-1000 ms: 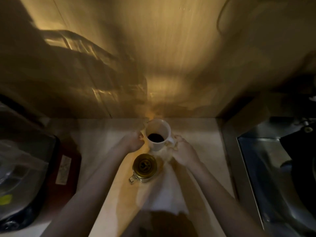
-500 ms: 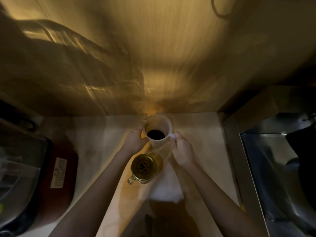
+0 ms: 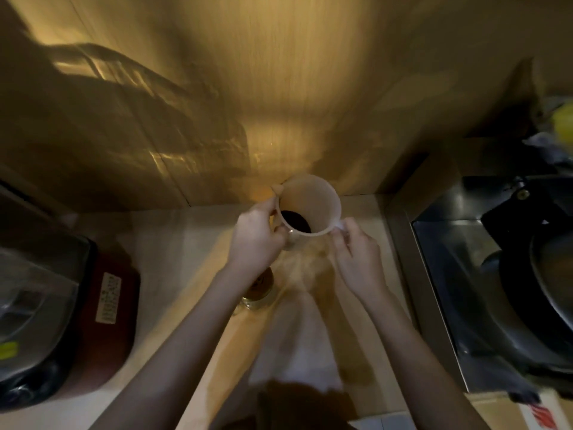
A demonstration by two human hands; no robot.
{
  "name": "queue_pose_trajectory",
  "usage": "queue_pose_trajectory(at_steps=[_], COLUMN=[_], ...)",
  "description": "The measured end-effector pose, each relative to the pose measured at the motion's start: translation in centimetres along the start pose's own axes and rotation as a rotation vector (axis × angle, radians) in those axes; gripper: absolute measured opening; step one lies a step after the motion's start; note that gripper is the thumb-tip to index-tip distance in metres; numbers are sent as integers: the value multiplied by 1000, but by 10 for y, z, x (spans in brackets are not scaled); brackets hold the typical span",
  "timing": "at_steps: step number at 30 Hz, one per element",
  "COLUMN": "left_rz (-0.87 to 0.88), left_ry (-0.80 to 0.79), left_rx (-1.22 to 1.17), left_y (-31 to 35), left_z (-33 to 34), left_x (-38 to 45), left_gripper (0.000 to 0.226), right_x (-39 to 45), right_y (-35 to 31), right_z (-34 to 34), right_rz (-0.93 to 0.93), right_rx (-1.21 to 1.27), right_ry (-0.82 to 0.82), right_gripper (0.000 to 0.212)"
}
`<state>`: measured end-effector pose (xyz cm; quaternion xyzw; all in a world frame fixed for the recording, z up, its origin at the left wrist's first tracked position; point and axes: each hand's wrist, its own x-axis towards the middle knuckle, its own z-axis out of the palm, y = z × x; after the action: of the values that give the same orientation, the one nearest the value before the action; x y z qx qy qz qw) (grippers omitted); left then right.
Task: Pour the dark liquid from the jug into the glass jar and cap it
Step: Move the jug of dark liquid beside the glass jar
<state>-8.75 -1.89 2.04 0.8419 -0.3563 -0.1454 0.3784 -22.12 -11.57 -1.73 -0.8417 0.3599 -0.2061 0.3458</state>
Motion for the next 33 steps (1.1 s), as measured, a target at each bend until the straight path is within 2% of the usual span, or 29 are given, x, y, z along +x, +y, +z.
queue_pose_trajectory(at_steps=[3, 6, 14, 19, 22, 27, 30, 33], left_rz=[55, 106, 12, -3, -32, -38, -35, -33], left_ry=[35, -24, -235, -304, -308, -301, -339, -325], left_rx=[0, -14, -112, -33, -14, -17, -7, -8], left_y=[5, 0, -24, -46, -50, -57, -62, -67], left_z=[13, 30, 79, 103, 109, 115, 111, 95], left_x=[-27, -55, -117, -143, -151, -155, -152, -151], left_gripper=[49, 54, 57, 49, 47, 45, 49, 52], right_x=[-30, -61, -138, -167, -176, -177, -176, -168], right_y=[8, 22, 63, 77, 76, 78, 82, 80], right_z=[-7, -10, -4, 4, 5, 6, 1, -8], right_rz=[32, 87, 250, 409, 457, 477, 473, 432], right_rx=[59, 74, -32, -42, 12, 31, -4, -96], right_ry=[38, 59, -24, -70, -78, -104, -151, -131], right_gripper=[15, 18, 12, 14, 8, 7, 22, 27])
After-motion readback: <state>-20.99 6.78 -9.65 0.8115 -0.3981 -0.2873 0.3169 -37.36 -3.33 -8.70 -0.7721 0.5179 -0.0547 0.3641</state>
